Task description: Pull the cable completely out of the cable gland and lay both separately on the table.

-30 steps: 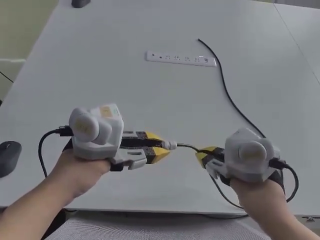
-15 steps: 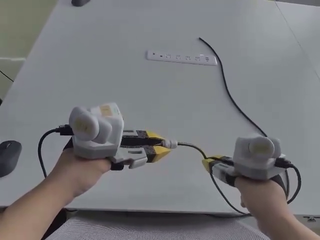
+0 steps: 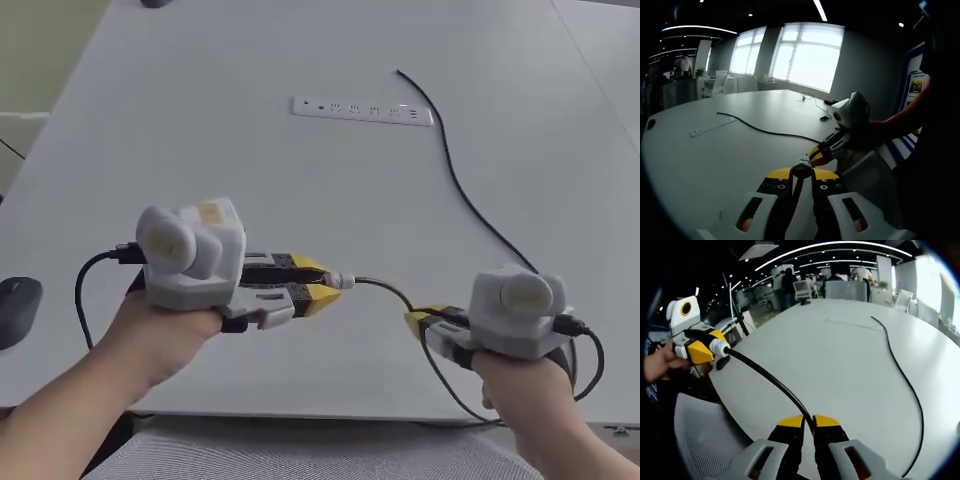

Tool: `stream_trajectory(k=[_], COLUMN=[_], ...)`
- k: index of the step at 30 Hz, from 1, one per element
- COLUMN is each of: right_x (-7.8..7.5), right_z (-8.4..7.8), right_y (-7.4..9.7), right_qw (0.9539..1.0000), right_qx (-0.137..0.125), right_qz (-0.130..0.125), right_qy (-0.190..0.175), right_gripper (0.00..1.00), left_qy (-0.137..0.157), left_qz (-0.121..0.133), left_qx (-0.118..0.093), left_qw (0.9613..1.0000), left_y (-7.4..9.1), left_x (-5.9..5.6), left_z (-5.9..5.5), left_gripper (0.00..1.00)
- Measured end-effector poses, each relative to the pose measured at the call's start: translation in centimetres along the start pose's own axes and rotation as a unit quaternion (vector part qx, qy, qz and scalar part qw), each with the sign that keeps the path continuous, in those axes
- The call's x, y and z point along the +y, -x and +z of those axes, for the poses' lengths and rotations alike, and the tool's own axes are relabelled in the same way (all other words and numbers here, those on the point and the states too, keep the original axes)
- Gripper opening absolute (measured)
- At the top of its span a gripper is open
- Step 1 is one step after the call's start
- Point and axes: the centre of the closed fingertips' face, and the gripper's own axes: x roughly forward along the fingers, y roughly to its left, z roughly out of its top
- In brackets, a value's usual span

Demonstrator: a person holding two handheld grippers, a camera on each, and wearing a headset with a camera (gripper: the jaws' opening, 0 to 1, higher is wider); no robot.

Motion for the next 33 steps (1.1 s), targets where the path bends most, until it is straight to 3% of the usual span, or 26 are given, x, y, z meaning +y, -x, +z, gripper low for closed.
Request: stream_trajectory(k=[3,10,14,18,20,22,25,26,28,33], right_x=[0.2,0.8,1.8,3.1,3.7,4.8,5.9,6.3,6.8,8.1], right_z=[0.1,0.6,2.1,3.7,4.5,5.7,6.7,6.9,7.0,7.3], right_y=[0.2,0.7,1.5,2.2,2.4,2.8,2.9,2.9,2.6,2.2], right_qw=[0.9993,0.9973,0.9917,0.9782,0.9733,0.9646,0.9572,0.95,0.9417,0.9322], right_qx=[0.0,-0.005,-0.02,-0.027,-0.034,-0.044,-0.051,-0.051,-0.047,-0.049], right_qz=[-0.003,0.0,0.003,0.009,0.015,0.026,0.034,0.034,0.038,0.047], right_qy=[0.037,0.073,0.127,0.206,0.226,0.259,0.283,0.306,0.331,0.356], right_gripper=[0.02,0.1,0.13,0.15,0.16,0.16,0.15,0.15,0.14,0.13], left_qy=[0.001,0.0,0.001,0.001,0.002,0.002,0.003,0.004,0.004,0.004], left_qz=[0.0,0.003,0.003,0.003,0.002,0.003,0.003,0.003,0.003,0.002], left_qx=[-0.001,0.0,0.0,0.001,0.001,0.001,0.001,0.001,0.001,0.0], left_qw=[1.0,1.0,1.0,1.0,1.0,1.0,1.0,1.0,1.0,1.0], left_y=[0.0,0.2,0.2,0.1,0.1,0.1,0.2,0.1,0.1,0.1], left_x=[0.0,0.2,0.1,0.1,0.1,0.2,0.3,0.3,0.3,0.3], left_z=[0.1,0.1,0.1,0.0,0.0,0.0,0.0,0.0,-0.1,0.0], left_gripper=[0.15,0.15,0.15,0.15,0.15,0.15,0.15,0.15,0.15,0.15])
